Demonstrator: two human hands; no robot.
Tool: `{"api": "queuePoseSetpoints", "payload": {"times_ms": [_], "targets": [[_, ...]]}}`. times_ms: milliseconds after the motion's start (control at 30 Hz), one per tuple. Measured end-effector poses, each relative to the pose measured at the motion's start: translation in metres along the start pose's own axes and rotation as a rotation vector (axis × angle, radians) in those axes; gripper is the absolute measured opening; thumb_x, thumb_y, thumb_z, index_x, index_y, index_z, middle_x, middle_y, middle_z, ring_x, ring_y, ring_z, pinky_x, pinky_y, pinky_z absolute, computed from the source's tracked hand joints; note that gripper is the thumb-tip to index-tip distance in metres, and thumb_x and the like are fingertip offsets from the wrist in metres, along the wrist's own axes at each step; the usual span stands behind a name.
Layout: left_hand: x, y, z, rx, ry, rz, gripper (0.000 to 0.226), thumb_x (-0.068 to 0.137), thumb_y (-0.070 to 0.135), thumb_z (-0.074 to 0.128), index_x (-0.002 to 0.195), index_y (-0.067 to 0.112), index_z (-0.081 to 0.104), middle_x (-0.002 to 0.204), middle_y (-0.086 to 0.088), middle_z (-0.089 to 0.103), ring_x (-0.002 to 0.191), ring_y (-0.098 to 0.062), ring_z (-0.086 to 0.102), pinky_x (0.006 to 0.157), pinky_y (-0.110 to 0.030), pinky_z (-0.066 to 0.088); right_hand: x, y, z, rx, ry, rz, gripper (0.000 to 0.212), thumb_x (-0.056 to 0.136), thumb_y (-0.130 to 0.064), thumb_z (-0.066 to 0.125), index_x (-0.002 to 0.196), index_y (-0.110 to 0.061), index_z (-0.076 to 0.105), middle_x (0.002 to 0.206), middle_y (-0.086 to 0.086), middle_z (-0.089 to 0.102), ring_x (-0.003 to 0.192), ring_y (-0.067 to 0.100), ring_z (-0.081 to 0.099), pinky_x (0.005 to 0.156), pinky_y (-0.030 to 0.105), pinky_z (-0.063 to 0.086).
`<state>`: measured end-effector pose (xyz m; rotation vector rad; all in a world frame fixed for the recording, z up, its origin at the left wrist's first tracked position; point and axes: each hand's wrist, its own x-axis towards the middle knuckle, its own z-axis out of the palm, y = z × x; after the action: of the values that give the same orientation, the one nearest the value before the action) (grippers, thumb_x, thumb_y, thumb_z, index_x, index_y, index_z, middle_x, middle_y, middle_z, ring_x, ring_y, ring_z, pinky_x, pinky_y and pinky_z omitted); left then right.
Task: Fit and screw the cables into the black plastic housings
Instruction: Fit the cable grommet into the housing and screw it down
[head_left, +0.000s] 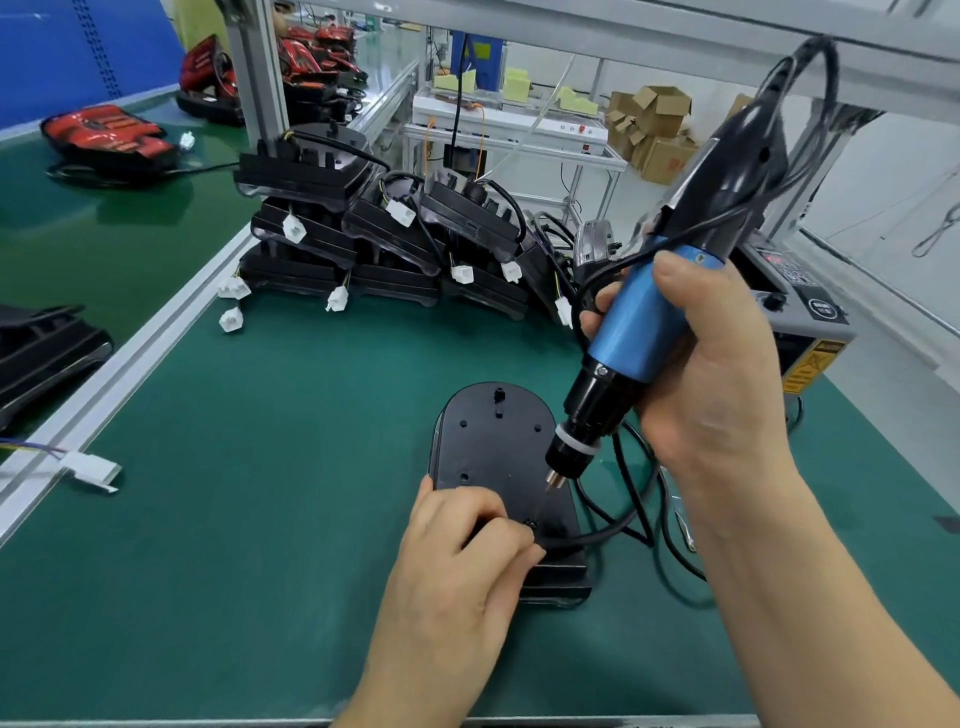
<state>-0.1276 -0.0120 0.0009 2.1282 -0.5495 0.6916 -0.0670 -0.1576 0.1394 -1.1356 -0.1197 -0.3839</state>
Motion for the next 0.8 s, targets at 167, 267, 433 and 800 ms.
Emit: {"api": "queuePoseSetpoints", "payload": {"times_ms": [167, 267, 433, 800], "targets": [[0.000, 0.000, 0.000, 0.000, 0.003, 0.000, 0.018, 0.086, 0.028, 0.057, 0.080, 0.013, 0.066, 0.087, 0.010, 0.049, 0.084, -0.007, 0.045, 0.104, -0.050, 0.038, 0.002, -0.007, 0.002, -0.065, -0.033, -0.059, 0.024, 0.077, -0.010, 0.062, 0.099, -0.012, 0.055, 0.095, 0.005, 0.066, 0.078, 0.018, 0.065, 0.062, 0.032, 0.054], [0.000, 0.001, 0.000, -0.004, 0.006, 0.002, 0.018, 0.087, 0.028, 0.057, 0.081, 0.014, 0.065, 0.088, 0.010, 0.049, 0.084, -0.007, 0.045, 0.104, -0.050, 0.038, 0.002, -0.009, 0.003, -0.057, -0.032, -0.060, 0.030, 0.079, -0.013, 0.061, 0.106, -0.008, 0.048, 0.104, 0.013, 0.069, 0.078, 0.021, 0.068, 0.058, 0.028, 0.052], [0.000, 0.000, 0.000, 0.002, 0.004, 0.002, 0.017, 0.086, 0.028, 0.057, 0.081, 0.014, 0.066, 0.089, 0.010, 0.048, 0.084, -0.007, 0.045, 0.105, -0.051, 0.037, 0.003, -0.010, 0.004, -0.090, -0.048, -0.077, 0.025, 0.081, -0.014, 0.061, 0.102, -0.009, 0.049, 0.088, 0.007, 0.071, 0.079, 0.021, 0.068, 0.060, 0.029, 0.053], [0.000, -0.001, 0.002, -0.032, 0.033, 0.023, 0.008, 0.086, 0.027, 0.060, 0.084, 0.019, 0.059, 0.089, 0.010, 0.048, 0.083, -0.010, 0.047, 0.102, -0.046, 0.036, 0.005, -0.009, 0.020, -0.145, -0.112, -0.081, 0.023, 0.075, -0.010, 0.066, 0.094, -0.007, 0.054, 0.088, 0.009, 0.070, 0.078, 0.022, 0.070, 0.058, 0.029, 0.050]]}}
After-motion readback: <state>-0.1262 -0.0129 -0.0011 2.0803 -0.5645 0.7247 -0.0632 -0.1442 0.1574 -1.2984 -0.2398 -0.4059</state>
